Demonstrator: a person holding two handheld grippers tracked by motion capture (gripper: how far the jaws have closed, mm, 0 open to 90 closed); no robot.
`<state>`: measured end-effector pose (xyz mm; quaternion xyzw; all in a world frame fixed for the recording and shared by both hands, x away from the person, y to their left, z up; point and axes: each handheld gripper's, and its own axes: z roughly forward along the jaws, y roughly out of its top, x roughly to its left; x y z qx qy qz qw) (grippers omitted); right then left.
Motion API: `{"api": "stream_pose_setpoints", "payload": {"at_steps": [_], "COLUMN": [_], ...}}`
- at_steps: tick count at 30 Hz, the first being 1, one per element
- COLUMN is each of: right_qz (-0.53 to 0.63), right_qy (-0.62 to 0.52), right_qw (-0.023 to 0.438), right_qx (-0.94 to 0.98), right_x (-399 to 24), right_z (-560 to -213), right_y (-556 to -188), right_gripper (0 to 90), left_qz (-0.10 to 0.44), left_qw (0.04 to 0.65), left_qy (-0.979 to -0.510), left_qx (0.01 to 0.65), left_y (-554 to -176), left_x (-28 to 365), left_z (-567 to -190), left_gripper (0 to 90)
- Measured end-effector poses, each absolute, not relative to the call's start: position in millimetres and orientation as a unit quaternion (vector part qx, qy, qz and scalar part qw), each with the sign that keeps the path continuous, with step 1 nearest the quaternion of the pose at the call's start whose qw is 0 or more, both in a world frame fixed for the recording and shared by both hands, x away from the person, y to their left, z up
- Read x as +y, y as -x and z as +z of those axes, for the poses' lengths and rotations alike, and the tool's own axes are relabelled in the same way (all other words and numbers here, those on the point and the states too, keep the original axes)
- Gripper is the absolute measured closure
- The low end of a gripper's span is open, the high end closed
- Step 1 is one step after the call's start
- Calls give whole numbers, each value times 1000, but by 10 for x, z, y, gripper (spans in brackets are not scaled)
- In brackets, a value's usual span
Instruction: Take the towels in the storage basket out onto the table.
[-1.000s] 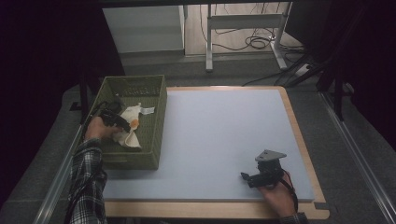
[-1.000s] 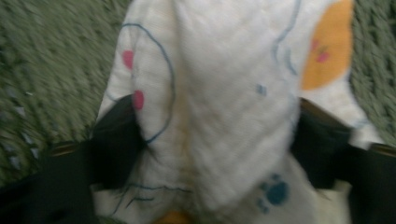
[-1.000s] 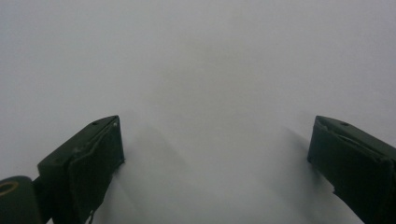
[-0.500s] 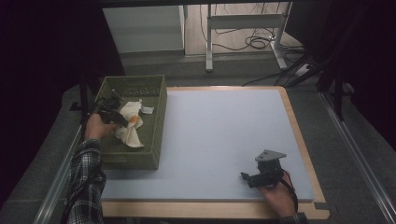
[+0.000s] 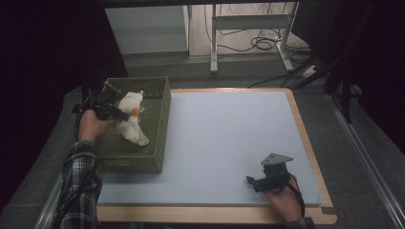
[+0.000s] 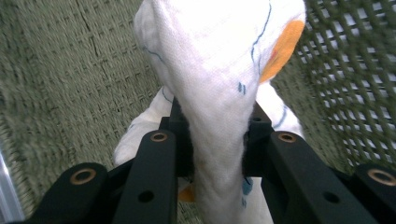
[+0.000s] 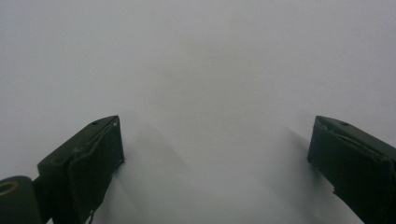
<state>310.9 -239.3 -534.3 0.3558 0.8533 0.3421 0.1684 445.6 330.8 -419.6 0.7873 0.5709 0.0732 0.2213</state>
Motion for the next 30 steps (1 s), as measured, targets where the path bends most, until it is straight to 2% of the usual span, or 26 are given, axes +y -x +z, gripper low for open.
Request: {"api": "stream_pose_setpoints", "payload": {"at_steps": [14,30], "right_qz": [342,342], "right_qy": [-356,-356], "right_qw": [169,169], "right_qx": [853,853], "right_x": [-2393,-2392], "right_z": [-5343,-5344], "right_y": [-3108,-3109], "right_gripper": [36,36], "left_qz": [84,79], "left_qw": [229,222], "left_qy": [-799,-819], "left_qx": [549,523], "left_y": [-4249,-4096], "left_x": [3272,3060], "left_z": [-3778,-3359], "left_gripper": [712,706]}}
